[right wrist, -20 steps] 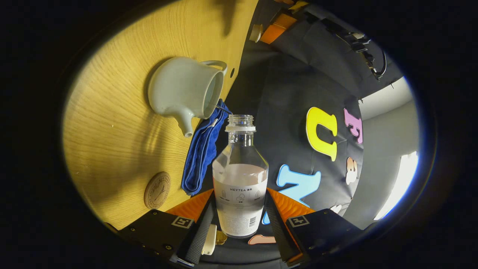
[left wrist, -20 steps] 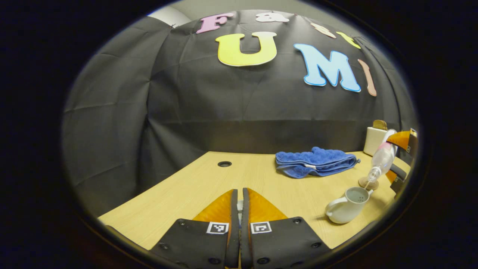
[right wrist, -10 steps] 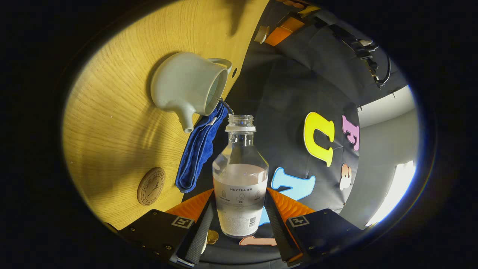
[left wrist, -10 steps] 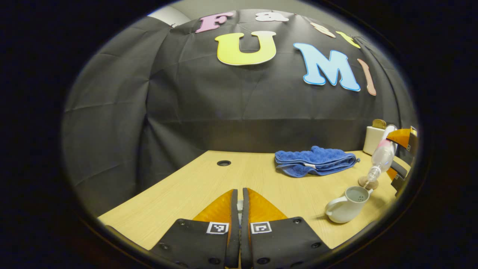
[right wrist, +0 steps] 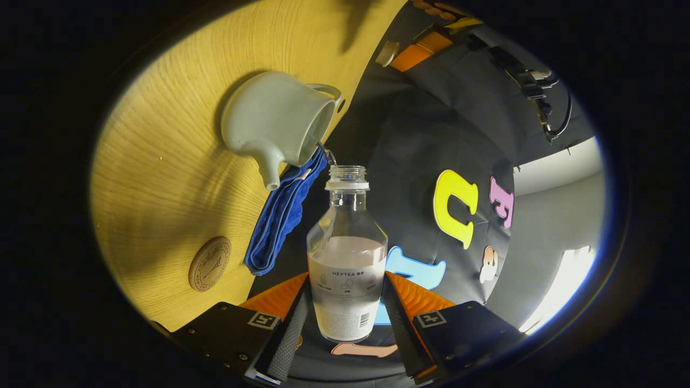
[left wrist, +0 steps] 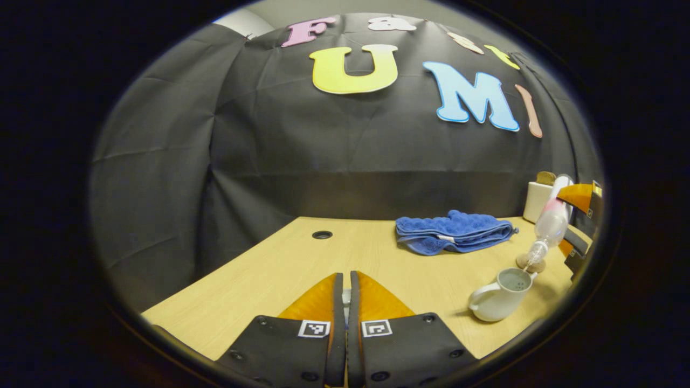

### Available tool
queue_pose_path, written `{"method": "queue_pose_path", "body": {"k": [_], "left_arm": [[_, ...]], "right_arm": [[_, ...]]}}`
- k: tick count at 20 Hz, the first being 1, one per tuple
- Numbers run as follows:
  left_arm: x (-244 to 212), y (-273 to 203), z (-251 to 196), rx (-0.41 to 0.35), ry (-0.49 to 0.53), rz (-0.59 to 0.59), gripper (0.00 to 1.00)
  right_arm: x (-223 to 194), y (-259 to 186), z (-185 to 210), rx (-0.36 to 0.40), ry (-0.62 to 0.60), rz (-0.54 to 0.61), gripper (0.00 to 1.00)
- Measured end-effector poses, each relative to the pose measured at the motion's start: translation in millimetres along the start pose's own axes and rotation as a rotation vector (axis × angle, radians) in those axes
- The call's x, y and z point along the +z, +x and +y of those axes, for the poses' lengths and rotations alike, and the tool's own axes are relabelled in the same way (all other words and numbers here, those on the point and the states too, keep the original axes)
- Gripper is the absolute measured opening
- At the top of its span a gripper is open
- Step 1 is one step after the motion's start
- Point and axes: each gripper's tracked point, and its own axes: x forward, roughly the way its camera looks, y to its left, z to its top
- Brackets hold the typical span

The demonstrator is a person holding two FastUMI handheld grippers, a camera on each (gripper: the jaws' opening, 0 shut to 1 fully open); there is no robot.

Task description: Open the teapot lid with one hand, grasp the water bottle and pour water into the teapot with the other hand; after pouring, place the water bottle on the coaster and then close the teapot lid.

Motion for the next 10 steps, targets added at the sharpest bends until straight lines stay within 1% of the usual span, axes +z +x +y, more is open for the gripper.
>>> {"method": "queue_pose_path", "body": {"k": [10], "left_arm": [[-0.5, -0.3, -0.5, -0.001, 0.0, 0.001, 0.08]], "right_arm": [[2.7, 0.4, -2.3, -0.024, -0.068, -0.014, 0.76]]}}
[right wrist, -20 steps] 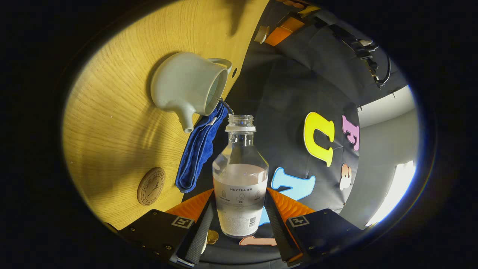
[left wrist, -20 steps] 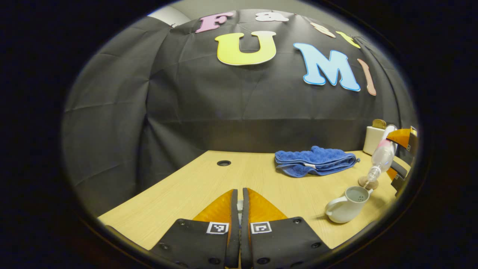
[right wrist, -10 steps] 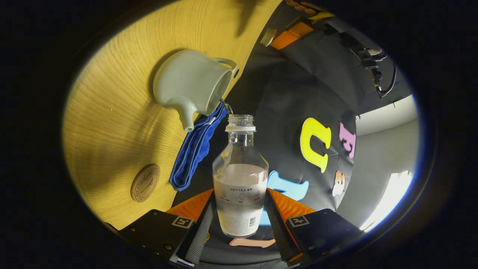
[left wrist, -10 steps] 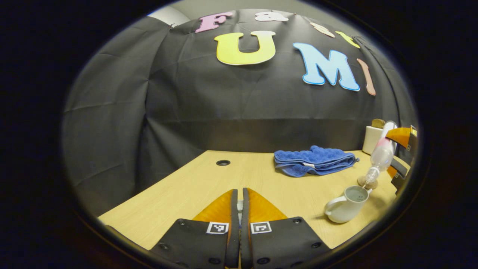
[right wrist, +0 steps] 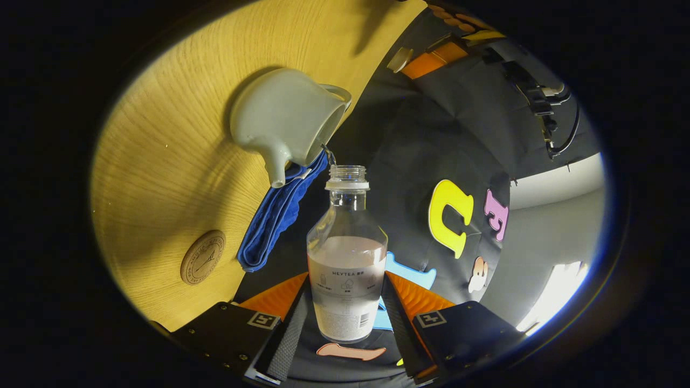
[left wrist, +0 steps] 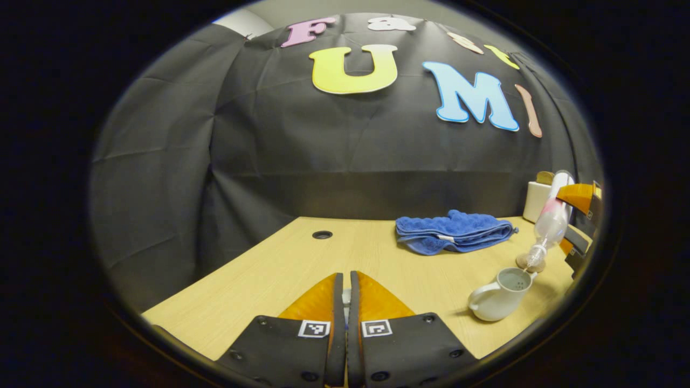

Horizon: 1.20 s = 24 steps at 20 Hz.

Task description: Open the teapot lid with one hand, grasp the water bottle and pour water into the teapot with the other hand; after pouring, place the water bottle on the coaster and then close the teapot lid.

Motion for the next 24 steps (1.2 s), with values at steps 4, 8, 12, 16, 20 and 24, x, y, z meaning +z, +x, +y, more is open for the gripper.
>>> {"method": "queue_pose_path", "body": {"k": [4, 8, 12, 16, 20, 24], "left_arm": [[0.1, -0.3, -0.3, -0.001, 0.001, 0.002, 0.08], [0.1, -0.3, 0.6, 0.0, 0.0, 0.003, 0.08], [-1.2, -0.5, 0.4, -0.001, -0.001, 0.006, 0.08], [-1.7, 0.0, 0.2, -0.001, -0.001, 0.008, 0.08], [-1.8, -0.3, 0.0, -0.003, -0.001, 0.011, 0.08], [-5.3, 0.6, -1.8, -0.006, 0.0, 0.018, 0.07]], "right_arm": [[1.0, 0.6, 0.9, -0.003, -0.018, -0.002, 0.77], [2.2, -0.4, -0.3, -0.007, -0.03, -0.014, 0.76], [7.1, -3.0, -1.2, -0.016, -0.052, -0.032, 0.76], [8.1, -3.1, -4.3, -0.024, -0.063, -0.037, 0.76], [9.3, -4.0, -4.9, -0.034, -0.078, -0.043, 0.76], [9.0, -4.9, -7.6, -0.032, -0.081, -0.05, 0.76]]}}
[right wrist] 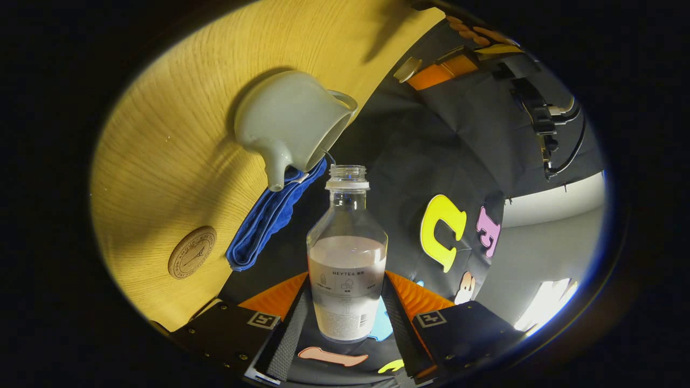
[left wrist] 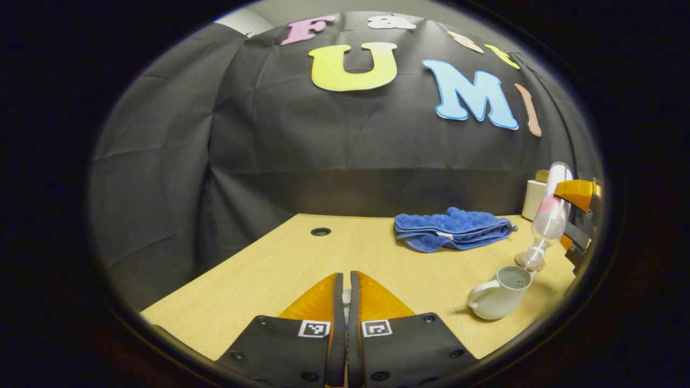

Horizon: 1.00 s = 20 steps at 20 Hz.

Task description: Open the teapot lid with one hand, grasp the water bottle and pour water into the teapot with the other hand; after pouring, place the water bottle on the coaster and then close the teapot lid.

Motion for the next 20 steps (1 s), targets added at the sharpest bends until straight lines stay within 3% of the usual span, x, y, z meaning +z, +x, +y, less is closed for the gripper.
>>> {"method": "queue_pose_path", "body": {"k": [6, 9, 13, 20], "left_arm": [[0, 0, 0, -0.004, 0.002, 0.002, 0.08], [1, 0, -1, -0.003, 0.001, 0.0, 0.08], [2, 0, 2, 0.001, -0.004, -0.008, 0.07], [5, -2, 1, -0.005, -0.017, -0.017, 0.07]], "right_arm": [[2, -5, 2, -0.018, -0.001, -0.002, 0.76], [-1, 0, 5, 0.02, 0.057, 0.007, 0.76], [-5, 4, 13, 0.098, 0.264, 0.041, 0.77], [8, -5, 34, 0.262, 0.837, 0.091, 0.77]]}}
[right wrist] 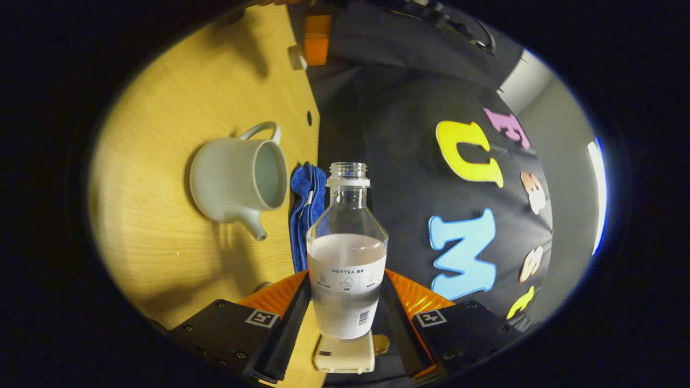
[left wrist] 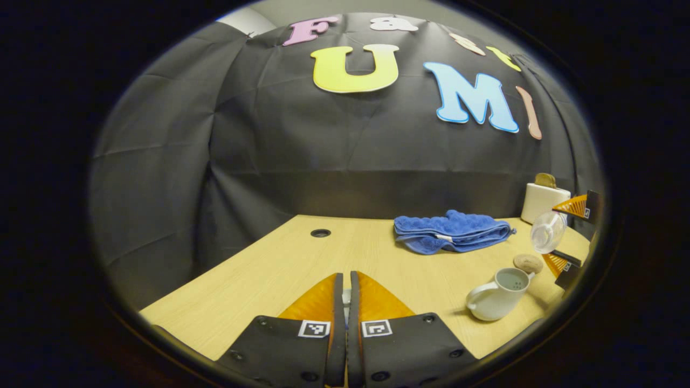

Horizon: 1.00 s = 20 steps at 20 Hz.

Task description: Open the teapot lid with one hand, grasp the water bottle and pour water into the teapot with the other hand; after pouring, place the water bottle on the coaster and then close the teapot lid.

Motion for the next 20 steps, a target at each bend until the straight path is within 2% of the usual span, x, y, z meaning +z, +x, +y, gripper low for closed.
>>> {"method": "queue_pose_path", "body": {"k": [7, 14, 17, 20], "left_arm": [[2, -1, -3, -0.011, -0.01, -0.009, 0.08], [2, -1, -8, -0.029, -0.012, -0.009, 0.07], [9, -5, -18, -0.068, -0.019, -0.028, 0.07], [17, -9, -24, -0.084, -0.011, -0.054, 0.08]], "right_arm": [[-17, -10, -12, 0.024, 0.43, 0.06, 0.77], [-59, -26, -15, 0.037, 0.941, 0.119, 0.78], [-76, -27, -7, 0.036, 1.086, 0.151, 0.78], [-84, -32, -1, 0.036, 1.176, 0.162, 0.77]]}}
